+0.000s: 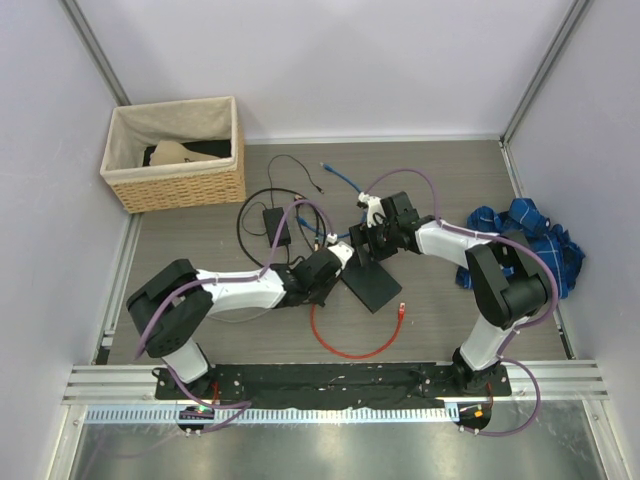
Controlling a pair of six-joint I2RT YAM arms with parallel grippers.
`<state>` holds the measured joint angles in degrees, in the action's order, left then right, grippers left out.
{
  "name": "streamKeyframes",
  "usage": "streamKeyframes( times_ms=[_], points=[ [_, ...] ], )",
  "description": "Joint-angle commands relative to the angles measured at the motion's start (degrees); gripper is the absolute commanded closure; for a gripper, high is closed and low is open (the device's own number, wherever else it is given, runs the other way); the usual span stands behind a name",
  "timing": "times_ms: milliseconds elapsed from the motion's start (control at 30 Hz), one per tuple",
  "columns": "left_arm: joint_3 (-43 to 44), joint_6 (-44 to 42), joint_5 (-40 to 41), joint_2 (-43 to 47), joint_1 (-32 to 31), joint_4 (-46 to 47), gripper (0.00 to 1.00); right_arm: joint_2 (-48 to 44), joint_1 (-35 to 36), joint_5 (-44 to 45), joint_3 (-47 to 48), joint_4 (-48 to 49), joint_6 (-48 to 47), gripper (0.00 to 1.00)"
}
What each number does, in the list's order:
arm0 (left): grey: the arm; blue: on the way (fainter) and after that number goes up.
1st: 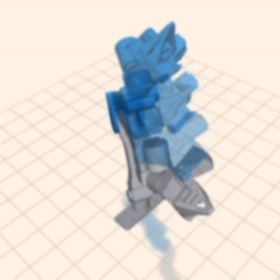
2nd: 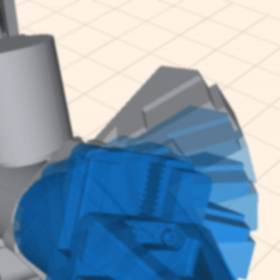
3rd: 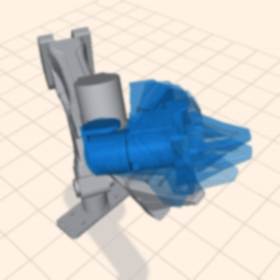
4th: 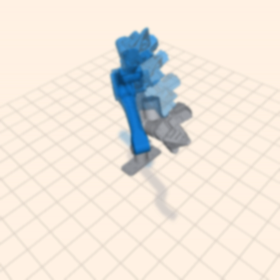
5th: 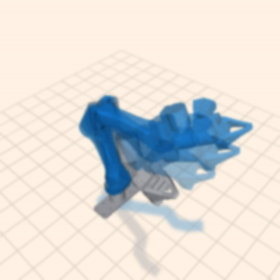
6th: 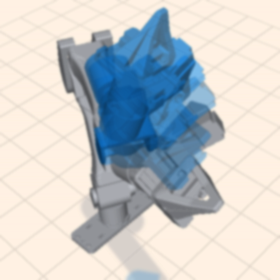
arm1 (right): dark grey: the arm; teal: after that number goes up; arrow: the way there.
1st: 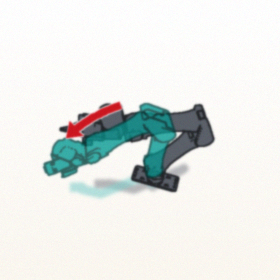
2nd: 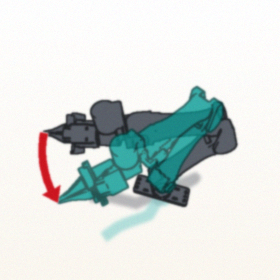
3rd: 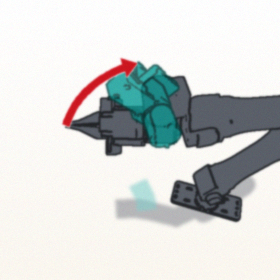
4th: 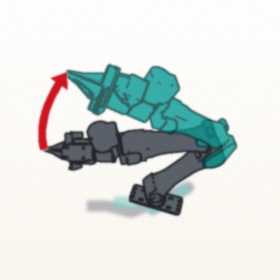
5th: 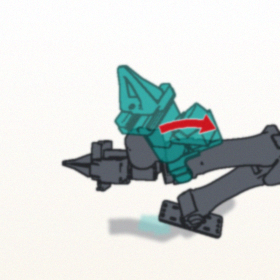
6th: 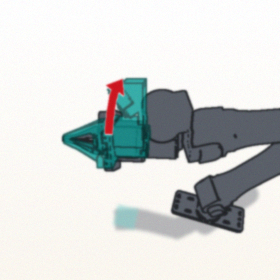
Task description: Insert the plug into the switch port
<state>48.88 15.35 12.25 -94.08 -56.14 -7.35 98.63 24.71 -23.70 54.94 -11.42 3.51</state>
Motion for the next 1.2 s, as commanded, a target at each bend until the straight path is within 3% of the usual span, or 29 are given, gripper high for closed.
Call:
streamKeyframes(
  times_ms=[0,567,800,1000,1167],
  points=[
    [5.95,-0.24,-0.91,-1.45,-0.20,8.76,1.00,-0.01,3.76,-6.00,-2.73,-6.42,2.64,0.21],
    [13.52,3.01,-0.30,-3.38,-0.20,16.40,1.00,-1.77,7.63,-12.59,-5.54,-2.29,6.25,0.21],
    [9.32,4.07,-0.65,-1.90,-0.29,16.15,0.99,-3.26,5.10,-5.84,-6.24,-2.82,6.33,0.21],
    [1.66,5.56,-0.47,2.93,-0.46,13.77,0.84,-7.13,3.15,2.69,-5.20,-3.95,5.72,0.19],
    [-3.43,6.97,1.72,11.01,-0.46,10.44,0.58,-8.19,2.89,8.58,-3.61,-5.98,5.63,0.17]
  ],
)
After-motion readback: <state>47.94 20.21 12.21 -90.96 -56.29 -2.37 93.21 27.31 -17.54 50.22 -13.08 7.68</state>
